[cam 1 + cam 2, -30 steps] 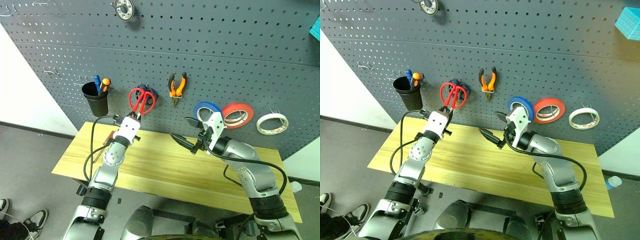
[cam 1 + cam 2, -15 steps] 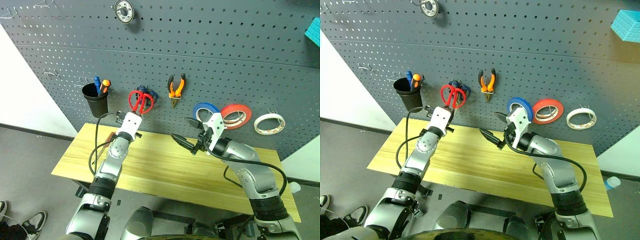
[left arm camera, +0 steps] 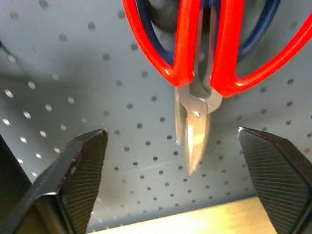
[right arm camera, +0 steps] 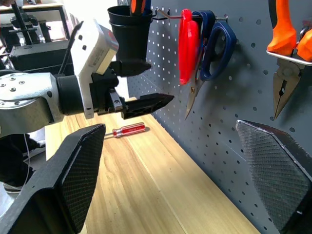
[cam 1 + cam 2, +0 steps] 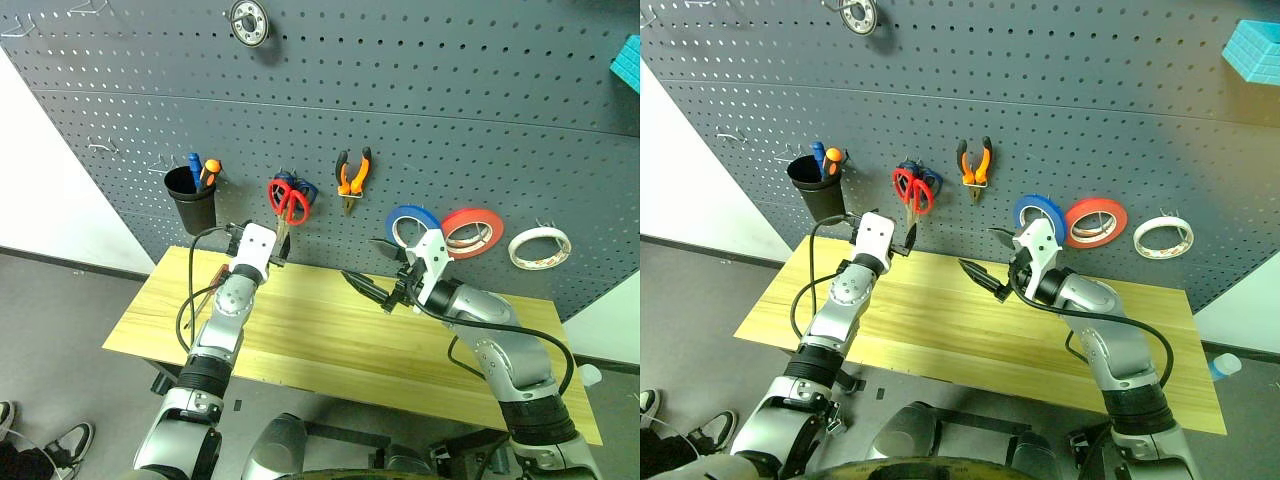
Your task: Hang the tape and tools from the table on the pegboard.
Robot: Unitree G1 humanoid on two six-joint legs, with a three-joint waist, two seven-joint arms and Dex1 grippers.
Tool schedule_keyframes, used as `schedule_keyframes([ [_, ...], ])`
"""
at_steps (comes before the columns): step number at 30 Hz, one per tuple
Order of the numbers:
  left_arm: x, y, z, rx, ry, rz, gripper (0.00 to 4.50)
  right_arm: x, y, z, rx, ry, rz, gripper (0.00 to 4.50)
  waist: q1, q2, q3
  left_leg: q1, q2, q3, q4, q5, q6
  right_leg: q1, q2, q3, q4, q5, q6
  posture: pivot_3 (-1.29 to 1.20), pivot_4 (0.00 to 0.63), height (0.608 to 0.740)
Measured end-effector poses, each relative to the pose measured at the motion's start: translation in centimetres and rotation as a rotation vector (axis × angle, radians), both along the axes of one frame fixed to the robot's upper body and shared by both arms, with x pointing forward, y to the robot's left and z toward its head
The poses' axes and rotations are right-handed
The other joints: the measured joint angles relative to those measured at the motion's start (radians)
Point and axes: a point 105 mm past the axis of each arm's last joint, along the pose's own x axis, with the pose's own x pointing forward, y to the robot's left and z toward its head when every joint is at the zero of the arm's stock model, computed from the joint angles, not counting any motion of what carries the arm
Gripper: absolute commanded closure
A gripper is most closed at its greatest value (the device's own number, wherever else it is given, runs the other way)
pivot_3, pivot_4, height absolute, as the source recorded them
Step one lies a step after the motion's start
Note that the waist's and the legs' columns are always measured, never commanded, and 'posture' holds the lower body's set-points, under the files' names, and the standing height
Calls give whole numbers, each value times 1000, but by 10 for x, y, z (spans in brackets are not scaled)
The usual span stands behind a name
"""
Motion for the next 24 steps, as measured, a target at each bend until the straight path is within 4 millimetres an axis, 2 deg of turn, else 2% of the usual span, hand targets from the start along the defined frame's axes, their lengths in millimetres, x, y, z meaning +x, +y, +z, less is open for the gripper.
schedule_keyframes([
  [4,-17,10,-10,-10,63,-7,37,-1,0,-1,0,5,1,0,-5,0,0,0,0,0,-1,0,0,-1,0,0,0,0,0,401,15,740],
  [9,-53,68,-27,-4,226,85,37,-5,-1,-4,-3,13,0,0,-6,0,0,0,0,0,-2,0,1,-2,0,0,1,-2,0,404,31,740],
  [12,-66,101,-22,2,297,121,37,-9,-1,-7,-8,25,2,0,0,-1,3,-1,0,0,-1,0,0,-3,-1,0,0,-4,4,407,48,740],
  [15,-67,123,-14,-2,326,152,37,-14,-3,-9,-16,36,4,0,-2,-2,7,-1,0,0,-1,-1,0,-3,-1,0,-1,-5,5,410,62,740],
  [18,-60,138,-10,-52,368,177,37,-20,-4,-11,-17,54,13,0,-5,-1,19,-3,0,0,-2,-1,0,-5,-1,0,-1,-5,5,407,85,740],
  [22,-56,153,-22,-113,473,180,37,-27,-3,-11,-26,68,31,0,-19,-1,34,-15,0,0,-2,0,0,-16,-1,0,0,-3,3,396,111,740],
  [24,-56,161,-33,-138,539,181,37,-30,-5,-12,-29,83,35,0,-29,-2,41,-16,0,0,-2,0,0,-17,0,0,1,-3,2,391,119,740],
])
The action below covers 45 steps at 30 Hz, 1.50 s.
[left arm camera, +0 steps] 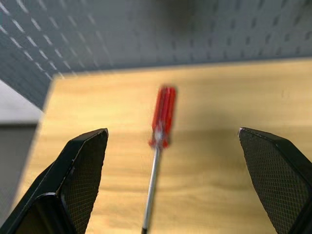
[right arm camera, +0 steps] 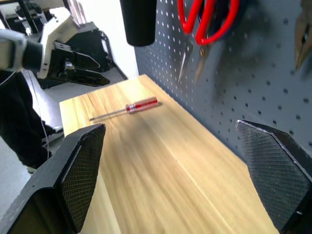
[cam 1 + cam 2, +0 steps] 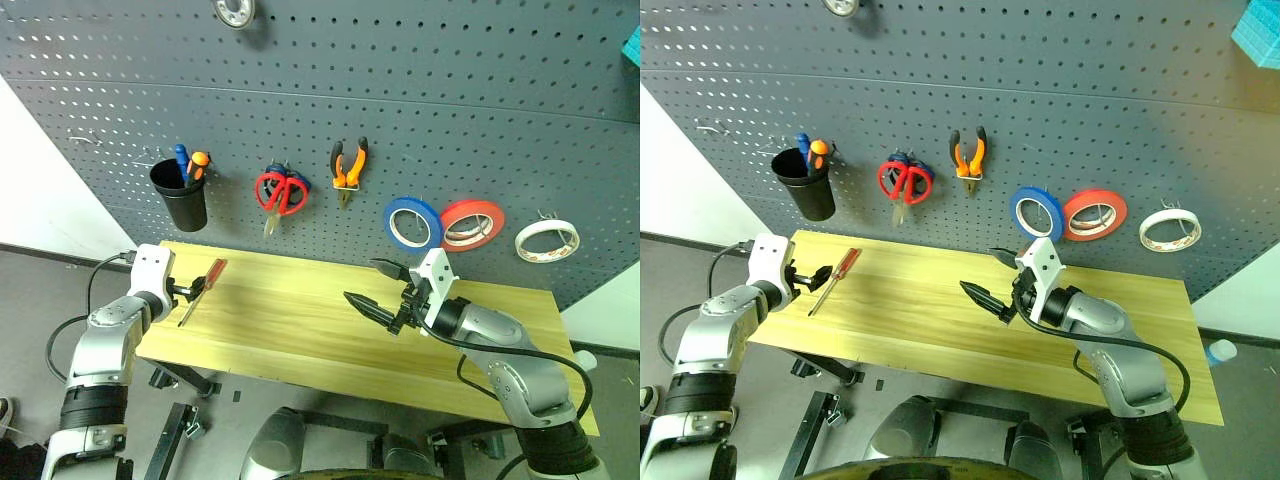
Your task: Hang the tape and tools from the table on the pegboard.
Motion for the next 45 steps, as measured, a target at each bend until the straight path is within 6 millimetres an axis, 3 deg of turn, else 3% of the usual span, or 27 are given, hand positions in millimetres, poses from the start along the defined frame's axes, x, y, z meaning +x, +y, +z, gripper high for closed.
schedule_keyframes([
  [6,-5,38,-21,-15,120,64,37,-11,-3,-3,-11,38,8,0,-18,-4,16,0,0,0,-3,-1,2,-1,0,0,0,-1,-1,357,136,740],
  [10,-3,49,-28,-25,146,71,37,-18,-6,-4,-21,62,9,0,-27,-7,30,0,0,0,-3,-1,2,-1,0,0,0,-1,-2,345,146,740],
  [15,9,55,-21,-34,140,60,37,-25,-13,-6,-42,86,-7,0,-34,-9,39,0,0,0,-2,-1,2,-1,0,0,0,-1,-1,326,163,740],
  [18,14,57,-15,-37,133,50,37,-31,-12,-3,-35,91,-3,0,-46,-8,50,0,0,-1,-3,-1,2,-1,0,0,0,-1,-1,317,180,740],
  [32,17,53,-23,-55,185,31,37,-72,-29,-8,-68,196,-61,0,-112,-13,111,-1,0,-2,-3,-1,2,-1,0,0,0,-2,-1,258,239,740],
  [37,24,51,-14,-39,162,11,37,-86,-34,-10,-73,237,-79,0,-133,-15,128,-1,0,-2,-2,-1,2,-1,0,0,0,-2,0,264,247,740],
  [45,25,50,-12,-37,162,-8,37,-108,-40,-10,-84,292,-90,0,-136,-16,141,-2,0,-2,-3,-1,2,-2,0,0,1,-2,1,263,265,740],
])
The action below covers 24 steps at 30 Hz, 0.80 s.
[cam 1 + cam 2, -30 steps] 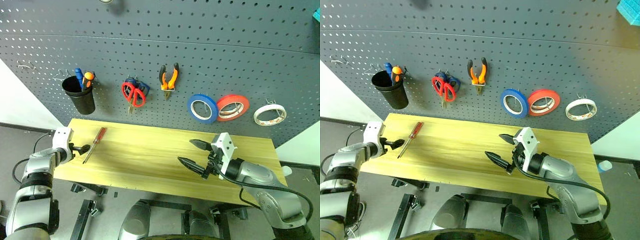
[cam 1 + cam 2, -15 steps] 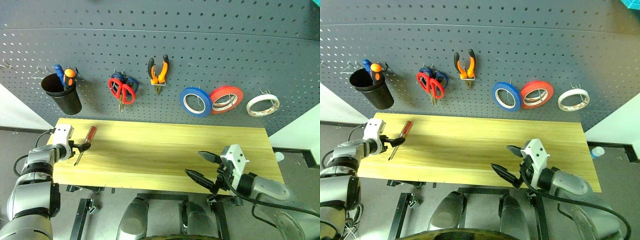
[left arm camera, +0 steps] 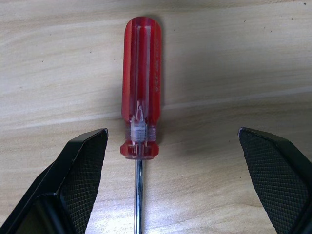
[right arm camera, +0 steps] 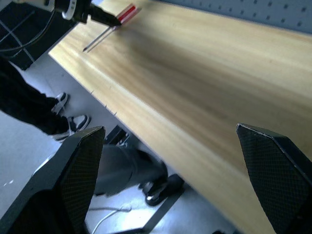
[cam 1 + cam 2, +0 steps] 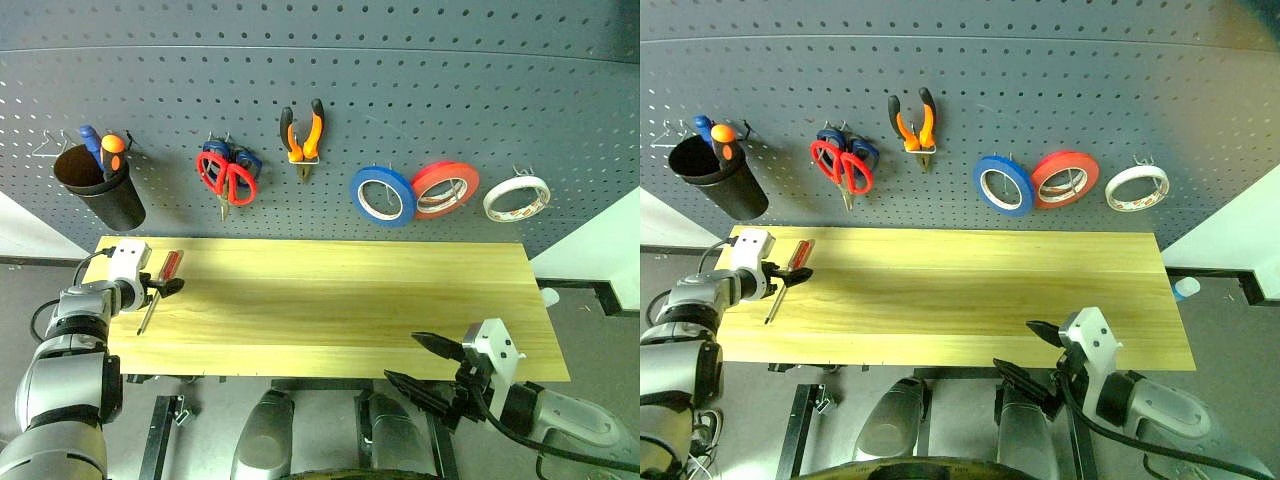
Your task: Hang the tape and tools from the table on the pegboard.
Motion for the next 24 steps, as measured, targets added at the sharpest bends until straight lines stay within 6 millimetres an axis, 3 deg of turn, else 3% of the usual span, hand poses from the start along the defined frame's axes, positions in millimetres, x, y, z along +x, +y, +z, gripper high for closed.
schedule_keyframes([
  [7,-2,0,-2,-3,7,1,37,-6,-10,6,-29,6,-4,0,-1,-3,32,-1,0,0,0,0,0,-1,0,0,0,0,1,237,277,740],
  [17,-7,2,-8,-2,22,8,37,-27,-22,8,-61,73,-16,0,0,-2,37,-1,0,0,-4,0,0,-3,0,0,0,-1,1,215,293,740],
  [24,-8,3,-9,-3,20,10,37,-42,-32,12,-92,109,-23,0,-1,-1,37,-1,0,0,-6,0,0,-3,0,0,-1,-1,3,219,269,740],
])
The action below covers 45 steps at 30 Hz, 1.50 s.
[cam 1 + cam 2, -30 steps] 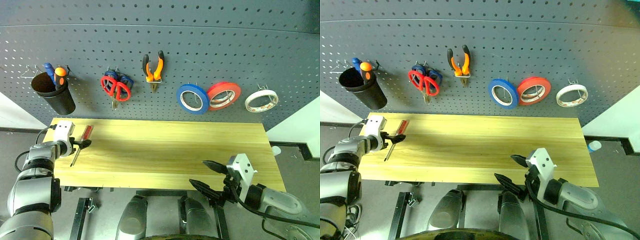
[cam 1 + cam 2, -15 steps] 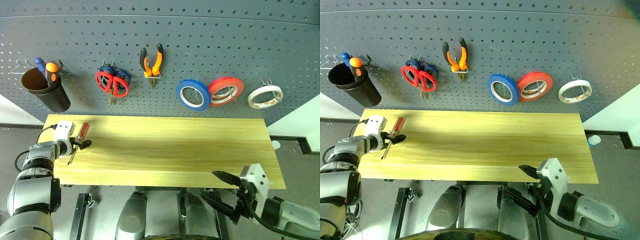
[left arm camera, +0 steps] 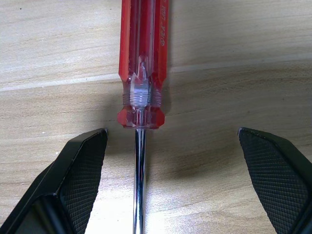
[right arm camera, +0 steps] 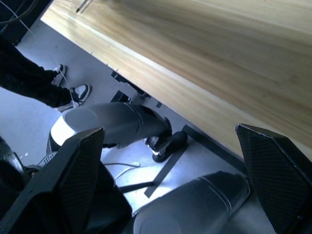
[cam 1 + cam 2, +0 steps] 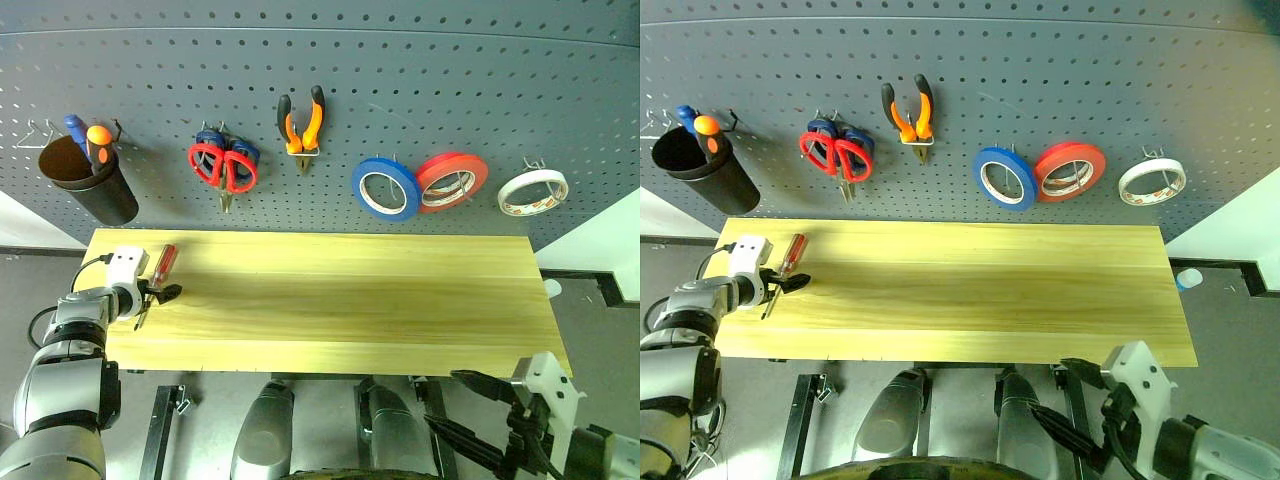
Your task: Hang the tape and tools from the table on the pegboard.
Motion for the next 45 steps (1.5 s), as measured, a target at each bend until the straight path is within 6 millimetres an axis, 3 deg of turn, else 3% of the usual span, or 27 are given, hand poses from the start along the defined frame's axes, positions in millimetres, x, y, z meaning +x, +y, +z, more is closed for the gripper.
schedule_keyframes([
  [6,3,3,4,14,-28,21,37,-8,-1,3,-7,9,3,0,0,-1,1,0,0,0,-1,0,0,0,0,0,-1,0,0,212,287,740],
  [12,20,3,24,9,-127,59,37,-9,1,5,2,6,13,0,0,-3,13,-1,0,0,-2,1,-2,-1,0,0,-2,0,1,200,289,740],
  [31,24,-7,18,-9,-125,67,37,-16,-9,9,-39,26,-14,0,-7,-5,25,-2,1,0,-5,2,-3,-3,0,0,-2,0,3,159,308,740],
  [35,23,-6,16,-7,-124,81,922,-16,-9,12,-41,20,-9,0,-22,-5,29,-2,1,0,-4,2,-3,-3,0,0,-1,0,3,155,307,740],
  [42,23,-4,16,-19,-134,105,3335,-17,-11,14,-46,19,-12,0,-48,-5,30,-2,1,0,-4,2,-3,-3,-1,0,-1,1,3,155,309,740],
  [43,23,-4,16,-20,-136,106,3580,-17,-12,14,-47,18,-13,0,-50,-5,30,-2,1,0,-4,2,-3,-3,-1,0,-1,1,3,155,309,740],
  [45,23,-4,16,-20,-136,107,3595,-17,-12,14,-47,17,-14,0,-55,-5,30,-2,1,0,-4,2,-3,-3,-1,0,0,1,4,156,308,740],
])
